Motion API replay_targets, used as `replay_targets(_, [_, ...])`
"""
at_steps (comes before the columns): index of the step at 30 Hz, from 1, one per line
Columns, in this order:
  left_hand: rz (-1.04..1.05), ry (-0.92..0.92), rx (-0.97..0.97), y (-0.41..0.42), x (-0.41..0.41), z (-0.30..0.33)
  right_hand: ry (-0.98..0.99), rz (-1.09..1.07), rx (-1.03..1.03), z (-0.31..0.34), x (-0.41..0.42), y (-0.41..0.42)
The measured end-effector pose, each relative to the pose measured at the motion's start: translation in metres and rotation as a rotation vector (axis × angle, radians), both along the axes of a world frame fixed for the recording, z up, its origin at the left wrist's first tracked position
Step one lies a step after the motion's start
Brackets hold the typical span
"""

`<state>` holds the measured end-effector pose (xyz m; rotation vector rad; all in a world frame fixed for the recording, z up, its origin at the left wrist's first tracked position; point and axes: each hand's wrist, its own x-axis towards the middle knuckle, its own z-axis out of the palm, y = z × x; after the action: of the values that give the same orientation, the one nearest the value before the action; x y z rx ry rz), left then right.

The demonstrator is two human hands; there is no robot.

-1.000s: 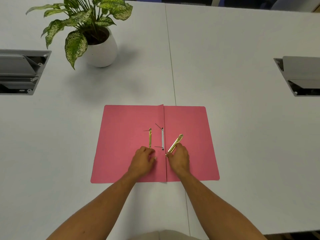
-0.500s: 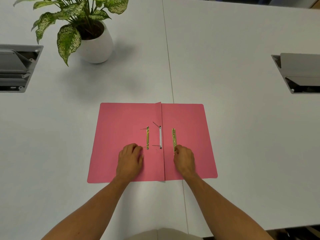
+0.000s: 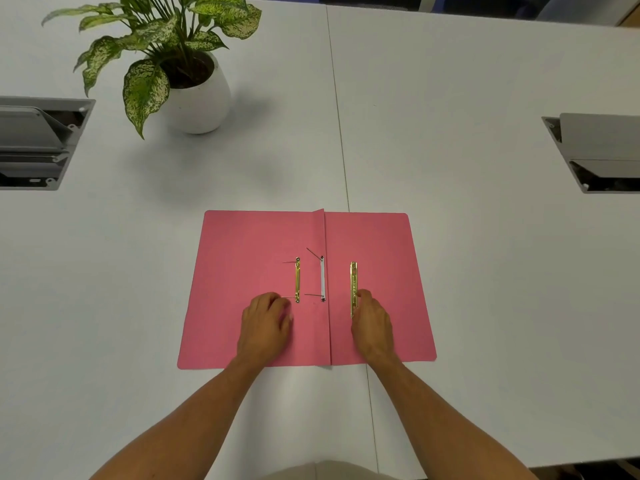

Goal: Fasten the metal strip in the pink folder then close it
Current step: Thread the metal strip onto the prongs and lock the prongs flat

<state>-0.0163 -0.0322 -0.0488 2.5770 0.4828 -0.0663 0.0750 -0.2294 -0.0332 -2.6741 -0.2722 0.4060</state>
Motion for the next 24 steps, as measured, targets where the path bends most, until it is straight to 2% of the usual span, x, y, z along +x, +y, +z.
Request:
replay_targets(6, [-0.017,0.009,0.002,0.001,-0.0038,-0.0002,0.011,0.033,-0.056,-0.0016,0.0001,-0.0039])
replay_targets(18, [-0.038,0.013,0.011,0.004,-0.0017,-0.0003,-0.111,0.429,-0.249,-0.0053,0.0037,-0.0107])
replay_targets(24, [0.004,-0.007,-0.039,0.0028,0.0005,-0.0015,-0.126,0.461,-0.202,0.0025,0.0058,-0.0083])
